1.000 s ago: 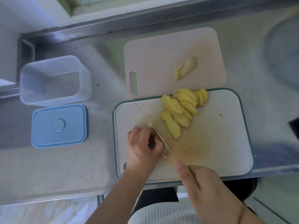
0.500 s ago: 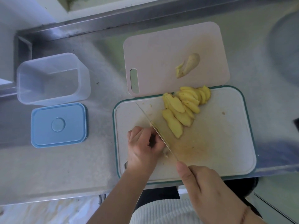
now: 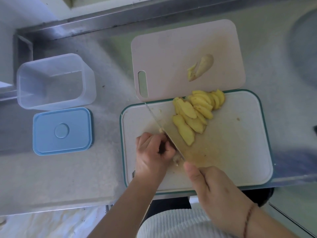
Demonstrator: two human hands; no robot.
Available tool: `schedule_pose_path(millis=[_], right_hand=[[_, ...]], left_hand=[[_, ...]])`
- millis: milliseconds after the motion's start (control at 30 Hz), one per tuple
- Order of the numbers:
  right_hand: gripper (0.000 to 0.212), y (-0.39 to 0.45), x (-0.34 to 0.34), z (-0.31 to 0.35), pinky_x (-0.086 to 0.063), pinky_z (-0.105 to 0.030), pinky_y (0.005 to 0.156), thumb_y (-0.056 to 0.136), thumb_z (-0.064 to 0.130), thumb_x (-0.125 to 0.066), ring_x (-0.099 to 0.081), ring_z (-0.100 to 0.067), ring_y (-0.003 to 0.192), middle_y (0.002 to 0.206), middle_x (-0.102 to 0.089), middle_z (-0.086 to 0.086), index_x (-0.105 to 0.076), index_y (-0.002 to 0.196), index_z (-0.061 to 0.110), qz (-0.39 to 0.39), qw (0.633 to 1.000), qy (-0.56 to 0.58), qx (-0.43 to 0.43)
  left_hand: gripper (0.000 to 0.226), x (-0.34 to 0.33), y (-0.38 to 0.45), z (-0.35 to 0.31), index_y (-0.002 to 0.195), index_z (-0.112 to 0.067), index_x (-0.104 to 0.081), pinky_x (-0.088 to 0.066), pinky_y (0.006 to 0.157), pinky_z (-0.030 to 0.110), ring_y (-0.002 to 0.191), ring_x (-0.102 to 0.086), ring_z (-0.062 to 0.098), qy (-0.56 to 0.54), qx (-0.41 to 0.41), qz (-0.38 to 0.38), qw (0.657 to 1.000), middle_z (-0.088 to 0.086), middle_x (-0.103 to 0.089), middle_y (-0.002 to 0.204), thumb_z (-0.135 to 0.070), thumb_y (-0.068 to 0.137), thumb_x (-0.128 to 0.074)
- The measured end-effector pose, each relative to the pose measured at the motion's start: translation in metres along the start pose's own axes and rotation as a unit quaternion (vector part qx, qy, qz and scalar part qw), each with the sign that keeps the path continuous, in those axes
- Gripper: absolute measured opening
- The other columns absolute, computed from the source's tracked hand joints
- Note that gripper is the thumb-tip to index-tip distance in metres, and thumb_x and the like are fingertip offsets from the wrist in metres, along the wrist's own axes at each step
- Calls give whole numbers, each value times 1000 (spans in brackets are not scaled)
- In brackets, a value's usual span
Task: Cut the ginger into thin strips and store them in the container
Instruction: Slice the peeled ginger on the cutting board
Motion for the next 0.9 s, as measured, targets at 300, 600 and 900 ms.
schedule_pose_path(millis=[300,600,900], right_hand=[[72,-13,-1,-10,-41,-24,59,75,74,-16,-45,-15,54,47,-40,6,-43,52,12,-24,998,-61,-11],[96,-28,-7,-31,-44,-25,51,38,104,-2,-47,-12,43,45,-46,-1,-45,57,21,26,996,-21,-78],[65,2,-13,-15,-33,-18,47,77,77,-17,-31,-10,41,39,-32,5,-29,52,19,2,1000,-22,-1]], left_hand=[[26,1,1,0,62,-19,-46,-35,68,27,69,-30,3,-15,-1,-5,1000,-20,-29,68,-10,77,-66],[20,-3,0,4,60,-8,-57,-46,66,37,63,-46,13,3,10,18,1000,-11,-52,60,-13,78,-62],[20,-4,-1,4,60,-7,-59,-42,67,34,62,-45,14,18,19,16,1000,-4,-58,57,-14,79,-59]])
Point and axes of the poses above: each hand's wrist, its own y-axis towards the middle knuckle, its own x-axis out of the back of the hand, z = x × y, the point moved 8 cm from there along y, towards the middle knuckle
